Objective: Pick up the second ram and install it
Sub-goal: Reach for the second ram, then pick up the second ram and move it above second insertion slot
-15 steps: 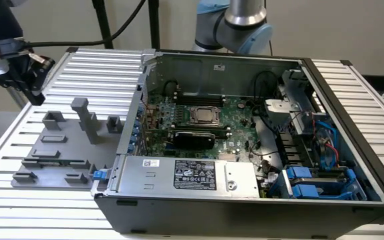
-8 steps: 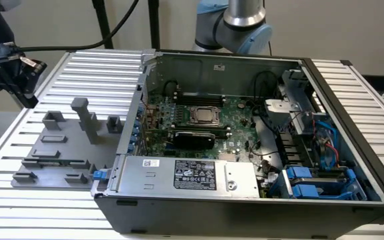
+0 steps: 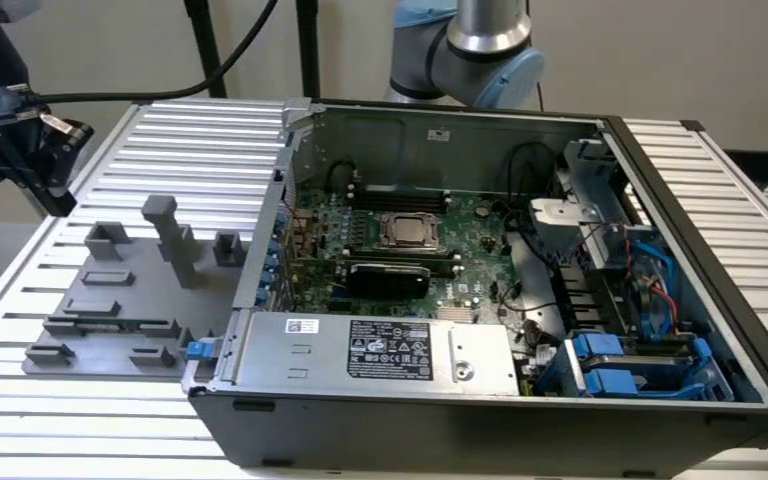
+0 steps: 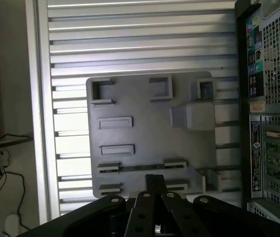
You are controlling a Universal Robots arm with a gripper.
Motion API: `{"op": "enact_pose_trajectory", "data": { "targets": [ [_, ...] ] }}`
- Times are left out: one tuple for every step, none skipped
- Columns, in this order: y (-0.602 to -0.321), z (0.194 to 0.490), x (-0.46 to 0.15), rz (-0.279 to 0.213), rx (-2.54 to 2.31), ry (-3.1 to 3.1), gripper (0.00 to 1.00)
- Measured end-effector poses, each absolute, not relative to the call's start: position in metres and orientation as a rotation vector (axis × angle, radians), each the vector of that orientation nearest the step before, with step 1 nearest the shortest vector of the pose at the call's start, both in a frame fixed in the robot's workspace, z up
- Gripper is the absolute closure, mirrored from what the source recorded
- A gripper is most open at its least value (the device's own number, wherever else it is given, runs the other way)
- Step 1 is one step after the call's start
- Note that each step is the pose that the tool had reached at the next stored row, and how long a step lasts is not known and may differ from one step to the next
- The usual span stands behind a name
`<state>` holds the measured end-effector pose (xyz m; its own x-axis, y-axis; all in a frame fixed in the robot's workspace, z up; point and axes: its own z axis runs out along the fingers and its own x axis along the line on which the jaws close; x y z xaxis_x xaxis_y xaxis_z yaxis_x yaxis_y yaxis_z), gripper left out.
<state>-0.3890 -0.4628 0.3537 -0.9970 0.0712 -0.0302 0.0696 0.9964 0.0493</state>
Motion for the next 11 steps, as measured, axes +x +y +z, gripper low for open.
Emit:
{"op": "enact_pose_trajectory", "data": {
  "targets": [
    [-0.4628,0.3537,-0.3890,0.075,0.110,3.107,1.00],
    [-0.4628,0.3537,-0.3890,0.075,0.110,3.107,1.00],
    [-0.4628,0.3536,-0.3889,0.075,0.109,3.107,1.00],
    [-0.4628,0.3534,-0.3889,0.073,0.104,3.107,1.00],
    [-0.4628,0.3530,-0.3889,0.069,0.084,3.108,1.00],
    [-0.4628,0.3527,-0.3889,0.067,0.057,3.109,1.00],
    [-0.4628,0.3526,-0.3890,0.065,0.032,3.110,1.00],
    [-0.4628,0.3525,-0.3890,0.063,0.006,3.111,1.00],
    [-0.4628,0.3522,-0.3890,0.061,-0.023,3.111,1.00],
    [-0.4628,0.3520,-0.3889,0.059,-0.050,3.111,1.00],
    [-0.4628,0.3518,-0.3890,0.057,-0.075,3.111,1.00]
  ]
}}
